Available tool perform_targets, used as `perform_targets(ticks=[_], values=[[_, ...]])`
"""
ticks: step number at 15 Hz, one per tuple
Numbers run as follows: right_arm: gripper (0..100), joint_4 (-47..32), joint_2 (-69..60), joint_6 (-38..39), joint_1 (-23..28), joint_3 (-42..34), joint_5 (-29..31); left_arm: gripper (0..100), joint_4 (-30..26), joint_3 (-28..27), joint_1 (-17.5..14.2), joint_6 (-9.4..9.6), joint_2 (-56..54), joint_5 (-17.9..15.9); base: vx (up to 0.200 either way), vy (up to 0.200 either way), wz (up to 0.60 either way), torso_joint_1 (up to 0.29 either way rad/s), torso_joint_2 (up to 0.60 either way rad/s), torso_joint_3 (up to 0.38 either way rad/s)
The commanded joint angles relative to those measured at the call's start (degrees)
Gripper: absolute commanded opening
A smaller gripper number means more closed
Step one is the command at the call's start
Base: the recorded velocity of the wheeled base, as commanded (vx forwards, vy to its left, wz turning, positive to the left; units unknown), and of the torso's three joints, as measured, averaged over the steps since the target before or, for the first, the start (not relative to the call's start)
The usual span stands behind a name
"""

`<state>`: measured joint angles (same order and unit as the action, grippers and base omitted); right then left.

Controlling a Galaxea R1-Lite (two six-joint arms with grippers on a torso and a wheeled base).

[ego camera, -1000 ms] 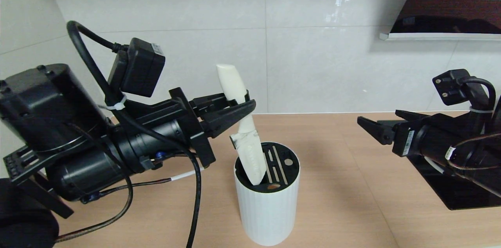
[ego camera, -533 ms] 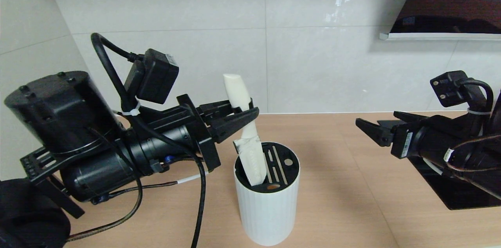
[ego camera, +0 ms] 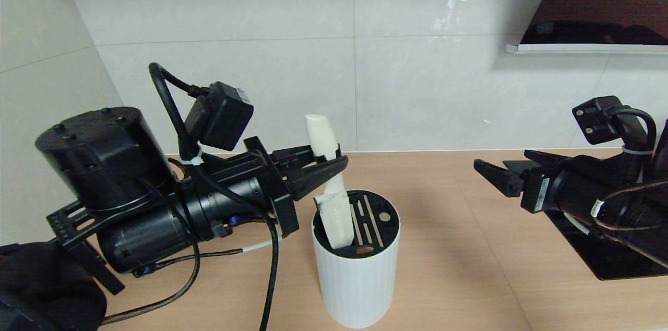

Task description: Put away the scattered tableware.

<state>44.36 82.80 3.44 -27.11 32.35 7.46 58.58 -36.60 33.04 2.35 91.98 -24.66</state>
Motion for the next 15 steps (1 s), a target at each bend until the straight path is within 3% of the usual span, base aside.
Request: perform_targets(ticks=[1, 8, 15], values=[[100, 0.02, 0.17, -0.01, -0.05, -0.01, 0.01, 0, -0.04, 0.30, 0.01, 0.02, 1.10, -0.04, 0.000, 0.000, 0.00, 0.000, 0.00, 0.000], [100, 0.02, 0.17, -0.01, -0.40, -0.10, 0.01, 0, 0.49, 0.91, 0.10, -0.07, 8.04, -0.04, 0.000, 0.000, 0.00, 0.000, 0.00, 0.000], [100, 0.02, 0.26, -0.01, -0.40, -0.10, 0.01, 0, 5.50, 0.91, 0.10, -0.16, 14.02, 0.05, 0.000, 0.000, 0.00, 0.000, 0.00, 0.000]])
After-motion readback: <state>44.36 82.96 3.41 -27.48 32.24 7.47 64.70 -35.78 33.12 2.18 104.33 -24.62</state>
